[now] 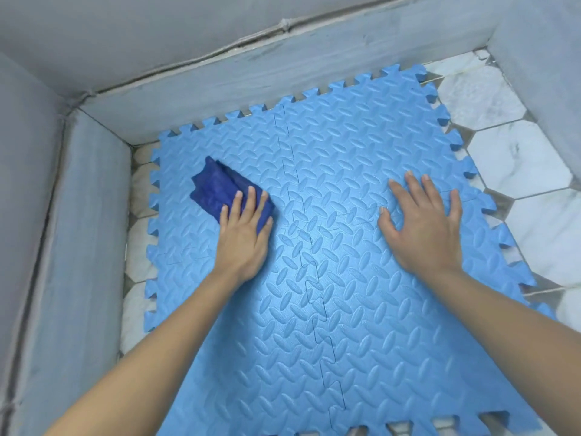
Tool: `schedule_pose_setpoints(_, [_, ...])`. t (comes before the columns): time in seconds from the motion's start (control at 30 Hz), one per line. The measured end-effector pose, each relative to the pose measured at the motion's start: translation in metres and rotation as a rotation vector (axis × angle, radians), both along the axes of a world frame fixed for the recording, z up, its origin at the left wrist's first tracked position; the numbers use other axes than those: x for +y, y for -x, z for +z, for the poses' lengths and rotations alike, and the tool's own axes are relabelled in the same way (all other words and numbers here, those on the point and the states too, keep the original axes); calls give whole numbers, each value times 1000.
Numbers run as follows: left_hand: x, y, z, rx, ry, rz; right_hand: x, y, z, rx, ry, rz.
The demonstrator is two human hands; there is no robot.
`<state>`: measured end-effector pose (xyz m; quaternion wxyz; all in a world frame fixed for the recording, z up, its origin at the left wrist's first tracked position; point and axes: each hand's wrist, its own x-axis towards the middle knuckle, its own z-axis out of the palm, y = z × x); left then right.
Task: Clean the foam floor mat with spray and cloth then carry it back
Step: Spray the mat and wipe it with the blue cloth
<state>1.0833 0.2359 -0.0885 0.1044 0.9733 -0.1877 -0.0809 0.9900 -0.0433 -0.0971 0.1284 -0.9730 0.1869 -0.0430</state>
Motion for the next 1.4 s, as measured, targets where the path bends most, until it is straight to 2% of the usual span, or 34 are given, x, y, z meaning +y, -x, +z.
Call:
schedule_pose_setpoints(0.13, [-8, 22, -3, -46, 72, -65, -1, -1, 1, 7, -7, 6])
schedule_pose_setpoints(0.23, [-14, 26, 0, -124, 197, 20, -1, 1, 2, 9, -29, 15])
schedule_pose_setpoints(0.3, [-16, 28, 3, -142, 159, 41, -3, 1, 3, 21, -68, 36])
schedule_pose_setpoints(0.47, [-3, 55, 6, -134, 112, -21, -15, 20, 22, 114, -382, 78])
schedule_pose_setpoints(0.53, [1, 66, 11, -80, 177, 3, -12, 47, 36, 95, -484, 70])
schedule_pose_setpoints(0.63, [-7, 79, 36, 106, 447, 73, 4, 92, 48, 107, -500, 130])
schedule_pose_setpoints(0.7, [-20, 87, 57, 192, 571, 45, 13, 113, 56, 136, -500, 178])
schedule_pose_setpoints(0.9, [-65, 117, 119, 324, 703, -165, 23, 128, 95, 64, -587, 258])
schedule_pose_setpoints(1.03, [-82, 135, 137, 361, 785, -217, 21, 137, 111, 94, -634, 211])
schedule_pose_setpoints(1.2, [-79, 136, 131, 423, 824, -155, 19, 149, 108, 95, -602, 186])
schedule_pose_setpoints(1.3, [-70, 129, 128, 447, 694, -188, 22, 147, 108, 118, -566, 178])
schedule_pose_setpoints(1.4, [-57, 112, 126, 355, 586, -193, 31, 140, 108, 89, -514, 215])
